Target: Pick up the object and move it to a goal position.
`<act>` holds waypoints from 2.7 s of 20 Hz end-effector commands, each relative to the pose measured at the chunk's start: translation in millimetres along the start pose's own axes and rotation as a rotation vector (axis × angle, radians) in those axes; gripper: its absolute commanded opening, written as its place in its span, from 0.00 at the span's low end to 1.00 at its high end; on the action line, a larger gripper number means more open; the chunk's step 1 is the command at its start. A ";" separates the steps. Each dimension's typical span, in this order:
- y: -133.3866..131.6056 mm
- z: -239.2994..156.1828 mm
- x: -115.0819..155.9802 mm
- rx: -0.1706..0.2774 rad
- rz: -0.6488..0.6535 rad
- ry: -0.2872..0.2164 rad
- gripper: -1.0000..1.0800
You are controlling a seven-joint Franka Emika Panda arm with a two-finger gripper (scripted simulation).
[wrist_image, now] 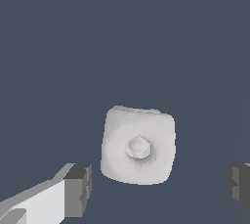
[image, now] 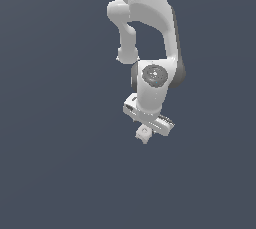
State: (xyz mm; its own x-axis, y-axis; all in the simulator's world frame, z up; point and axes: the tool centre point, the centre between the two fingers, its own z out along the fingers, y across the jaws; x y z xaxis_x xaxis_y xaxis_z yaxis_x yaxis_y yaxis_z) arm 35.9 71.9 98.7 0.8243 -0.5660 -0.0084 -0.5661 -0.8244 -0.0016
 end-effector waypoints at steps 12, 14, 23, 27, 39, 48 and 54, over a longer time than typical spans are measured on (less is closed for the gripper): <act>-8.3 8.8 3.0 -0.001 0.100 0.008 0.96; -8.3 10.3 3.0 -0.001 0.100 0.008 0.96; -7.3 48.2 2.7 -0.001 0.104 0.008 0.96; -7.8 58.7 2.9 -0.001 0.104 0.008 0.96; -8.4 59.1 3.6 -0.001 0.104 0.008 0.00; -9.7 39.3 8.2 0.001 0.102 0.019 0.00; -12.7 -11.5 19.1 0.004 0.096 0.046 0.00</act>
State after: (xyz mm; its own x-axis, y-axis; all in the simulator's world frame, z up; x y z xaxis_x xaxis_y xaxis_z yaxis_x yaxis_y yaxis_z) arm 55.5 72.6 94.5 0.7648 -0.6436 0.0285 -0.6438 -0.7652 -0.0047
